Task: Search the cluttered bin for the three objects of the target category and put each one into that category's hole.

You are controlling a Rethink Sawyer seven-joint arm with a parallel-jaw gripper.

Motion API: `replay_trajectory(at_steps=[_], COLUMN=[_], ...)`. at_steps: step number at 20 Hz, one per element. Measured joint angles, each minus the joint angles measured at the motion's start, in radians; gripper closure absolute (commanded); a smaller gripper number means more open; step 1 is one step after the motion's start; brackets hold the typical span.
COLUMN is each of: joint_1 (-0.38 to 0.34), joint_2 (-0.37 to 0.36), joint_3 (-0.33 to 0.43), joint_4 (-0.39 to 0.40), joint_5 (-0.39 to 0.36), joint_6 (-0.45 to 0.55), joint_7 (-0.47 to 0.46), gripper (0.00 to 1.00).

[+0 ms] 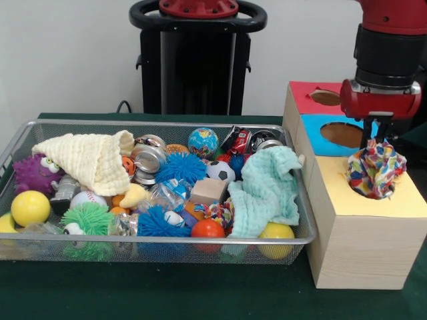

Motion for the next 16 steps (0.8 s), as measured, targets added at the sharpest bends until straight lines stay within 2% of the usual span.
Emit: replay_trajectory(at_steps=[7,16], joint_1=[-0.067,-0.115], joint_2=[-0.062,-0.243], joint_3=[0.043,0.054], joint_4=[0.055,0.203], joint_5=[0.000,0.000], joint_6=[0.006,0.133], joint_7=[0.000,0.000], gripper=[1.00,1.00])
